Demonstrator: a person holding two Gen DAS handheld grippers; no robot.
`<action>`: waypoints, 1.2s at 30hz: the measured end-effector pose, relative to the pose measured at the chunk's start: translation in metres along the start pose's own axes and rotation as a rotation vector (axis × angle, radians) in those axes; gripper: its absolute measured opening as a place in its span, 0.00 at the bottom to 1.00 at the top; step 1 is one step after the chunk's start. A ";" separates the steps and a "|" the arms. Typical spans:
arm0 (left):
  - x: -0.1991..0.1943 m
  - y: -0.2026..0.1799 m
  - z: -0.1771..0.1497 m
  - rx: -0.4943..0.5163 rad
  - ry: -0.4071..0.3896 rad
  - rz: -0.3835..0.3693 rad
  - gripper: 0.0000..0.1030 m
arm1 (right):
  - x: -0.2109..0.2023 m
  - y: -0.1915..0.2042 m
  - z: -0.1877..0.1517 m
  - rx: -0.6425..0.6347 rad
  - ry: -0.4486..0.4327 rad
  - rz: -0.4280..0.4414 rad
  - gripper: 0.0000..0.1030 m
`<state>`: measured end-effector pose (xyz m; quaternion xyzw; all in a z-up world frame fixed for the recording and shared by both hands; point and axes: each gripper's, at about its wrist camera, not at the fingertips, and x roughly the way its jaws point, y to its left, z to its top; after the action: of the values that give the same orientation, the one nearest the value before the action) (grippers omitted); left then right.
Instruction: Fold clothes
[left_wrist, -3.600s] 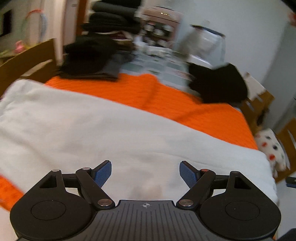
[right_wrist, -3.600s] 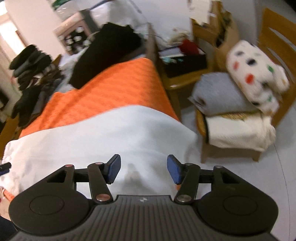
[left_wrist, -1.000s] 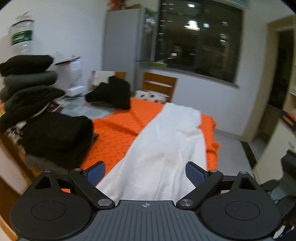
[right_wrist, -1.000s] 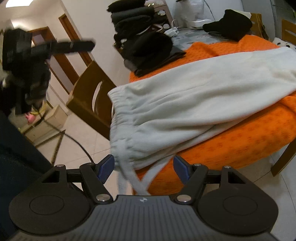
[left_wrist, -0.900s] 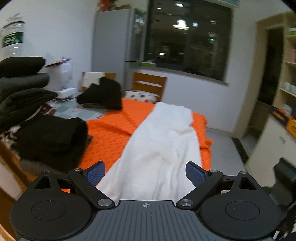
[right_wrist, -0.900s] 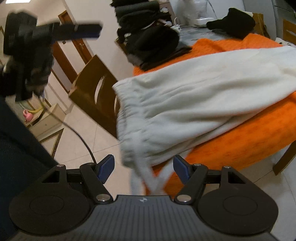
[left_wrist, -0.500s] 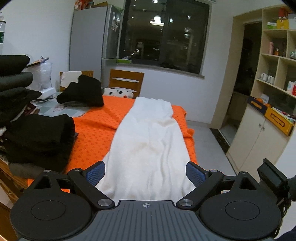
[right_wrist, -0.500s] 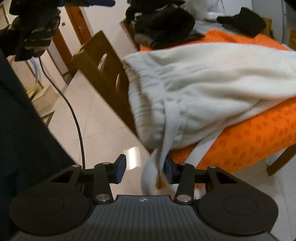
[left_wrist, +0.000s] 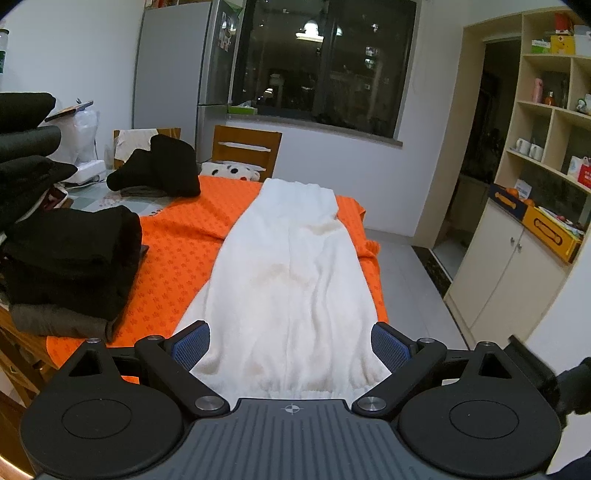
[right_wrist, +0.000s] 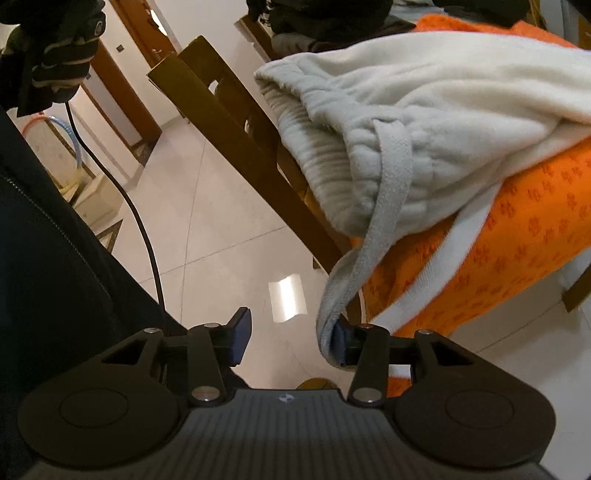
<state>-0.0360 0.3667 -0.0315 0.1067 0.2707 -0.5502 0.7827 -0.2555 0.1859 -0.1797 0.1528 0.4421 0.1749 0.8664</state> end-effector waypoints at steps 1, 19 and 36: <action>0.002 0.000 -0.001 0.003 0.004 -0.002 0.92 | -0.007 0.003 -0.001 0.009 -0.006 0.017 0.39; 0.016 -0.005 -0.006 0.038 -0.006 -0.111 0.92 | -0.084 0.051 -0.029 0.190 -0.193 0.041 0.03; -0.008 0.049 0.005 0.191 0.002 0.015 0.93 | -0.065 0.077 0.025 -0.138 -0.242 -0.464 0.80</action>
<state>0.0082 0.3889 -0.0298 0.1834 0.2169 -0.5674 0.7729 -0.2835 0.2232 -0.0874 0.0078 0.3457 -0.0180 0.9382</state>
